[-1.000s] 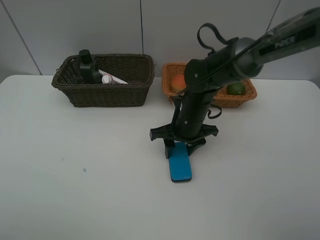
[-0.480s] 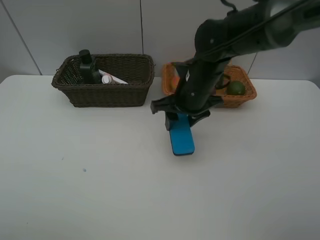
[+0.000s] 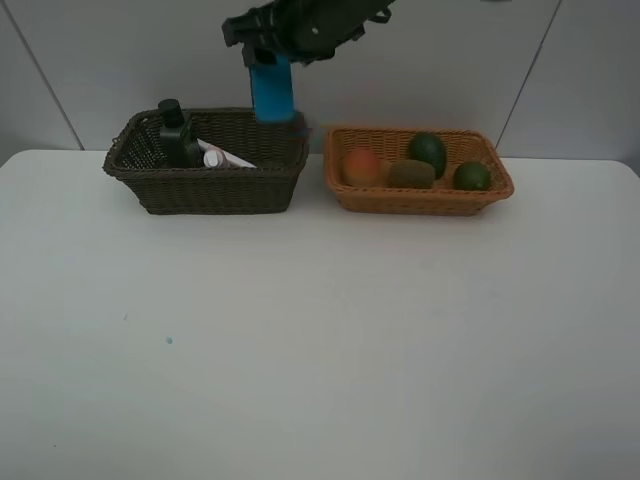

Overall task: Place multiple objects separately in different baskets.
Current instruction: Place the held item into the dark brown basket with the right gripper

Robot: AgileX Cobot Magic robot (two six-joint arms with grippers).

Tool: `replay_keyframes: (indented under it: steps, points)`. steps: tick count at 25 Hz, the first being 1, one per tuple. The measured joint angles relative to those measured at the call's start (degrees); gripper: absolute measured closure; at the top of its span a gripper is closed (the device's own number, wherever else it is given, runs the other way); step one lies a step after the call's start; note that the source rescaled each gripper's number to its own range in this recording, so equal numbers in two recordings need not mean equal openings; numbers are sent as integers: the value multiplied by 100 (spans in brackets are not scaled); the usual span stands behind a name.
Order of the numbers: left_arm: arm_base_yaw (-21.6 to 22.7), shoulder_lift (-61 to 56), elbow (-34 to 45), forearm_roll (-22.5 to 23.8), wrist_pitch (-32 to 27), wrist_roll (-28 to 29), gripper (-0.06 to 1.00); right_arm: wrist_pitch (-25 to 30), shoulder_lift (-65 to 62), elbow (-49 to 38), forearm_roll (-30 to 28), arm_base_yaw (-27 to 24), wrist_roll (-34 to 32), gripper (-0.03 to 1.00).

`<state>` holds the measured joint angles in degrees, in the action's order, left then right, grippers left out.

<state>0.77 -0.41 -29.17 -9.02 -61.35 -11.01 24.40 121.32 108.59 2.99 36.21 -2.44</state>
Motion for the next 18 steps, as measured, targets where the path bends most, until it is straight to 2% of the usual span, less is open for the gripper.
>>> replay_keyframes:
  steps: [4, 8, 14, 16, 18]
  points:
    - [0, 0, 0, 0, 0, 0, 0, -1339, 523, 182, 650, 0, 13, 39]
    - [0, 0, 0, 0, 0, 0, 0, -2070, 964, 186, 831, 0, 13, 39]
    - [0, 0, 0, 0, 0, 0, 0, -2270, 1153, 186, 846, 0, 13, 39]
    - [0, 0, 0, 0, 0, 0, 0, -2282, 1153, 186, 689, 0, 13, 37]
    - [0, 0, 0, 0, 0, 0, 0, -2213, 1153, 186, 644, 0, 13, 16]
